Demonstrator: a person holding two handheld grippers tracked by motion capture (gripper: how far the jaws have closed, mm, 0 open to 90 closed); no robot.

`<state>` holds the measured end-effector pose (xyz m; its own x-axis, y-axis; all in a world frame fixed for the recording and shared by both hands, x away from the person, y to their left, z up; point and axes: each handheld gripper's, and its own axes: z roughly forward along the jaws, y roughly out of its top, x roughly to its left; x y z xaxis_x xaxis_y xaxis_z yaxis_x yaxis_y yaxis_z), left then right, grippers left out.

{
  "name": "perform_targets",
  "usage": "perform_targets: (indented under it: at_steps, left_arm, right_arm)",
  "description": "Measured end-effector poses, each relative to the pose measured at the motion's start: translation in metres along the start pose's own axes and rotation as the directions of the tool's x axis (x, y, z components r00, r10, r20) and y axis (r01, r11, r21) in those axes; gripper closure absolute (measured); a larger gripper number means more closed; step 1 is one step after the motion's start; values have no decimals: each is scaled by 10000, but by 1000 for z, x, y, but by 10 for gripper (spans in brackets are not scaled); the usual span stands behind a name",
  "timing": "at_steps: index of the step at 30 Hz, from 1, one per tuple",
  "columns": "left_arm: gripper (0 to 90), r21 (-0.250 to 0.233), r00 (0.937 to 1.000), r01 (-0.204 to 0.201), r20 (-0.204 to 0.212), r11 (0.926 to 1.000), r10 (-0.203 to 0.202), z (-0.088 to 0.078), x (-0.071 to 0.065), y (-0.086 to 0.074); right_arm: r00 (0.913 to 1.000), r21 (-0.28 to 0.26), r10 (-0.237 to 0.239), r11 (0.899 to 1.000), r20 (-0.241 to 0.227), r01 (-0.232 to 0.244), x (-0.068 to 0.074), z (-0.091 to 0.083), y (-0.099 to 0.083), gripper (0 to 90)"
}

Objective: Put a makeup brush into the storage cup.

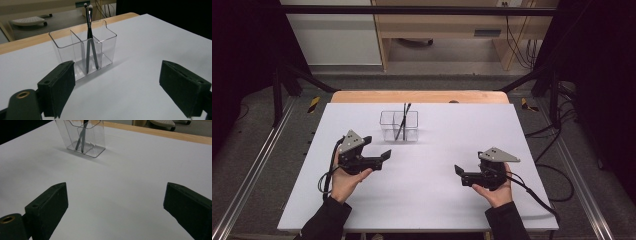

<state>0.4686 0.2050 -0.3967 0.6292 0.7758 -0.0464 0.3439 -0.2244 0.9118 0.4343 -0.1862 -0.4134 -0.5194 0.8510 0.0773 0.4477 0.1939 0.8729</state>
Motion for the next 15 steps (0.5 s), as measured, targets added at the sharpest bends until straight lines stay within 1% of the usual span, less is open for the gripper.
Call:
perform_targets:
  at_steps: [9, 12, 15]
  left_arm:
    - [116, 211, 9996, 237, -127, 9995, -234, -12, 3, -17]
    - [115, 355, 9994, 278, -219, 9990, -270, -16, 5, -24]
    - [115, 448, 9987, 423, -318, 9981, -409, -20, 8, -30]
  right_arm:
    - [10000, -35, 28, 10000, -17, -28, -2, -3, 0, 62]
    - [10000, -74, 44, 10000, -17, -44, -3, -4, 0, 62]
    - [10000, -81, 45, 10000, -12, -45, -4, -5, 0, 60]
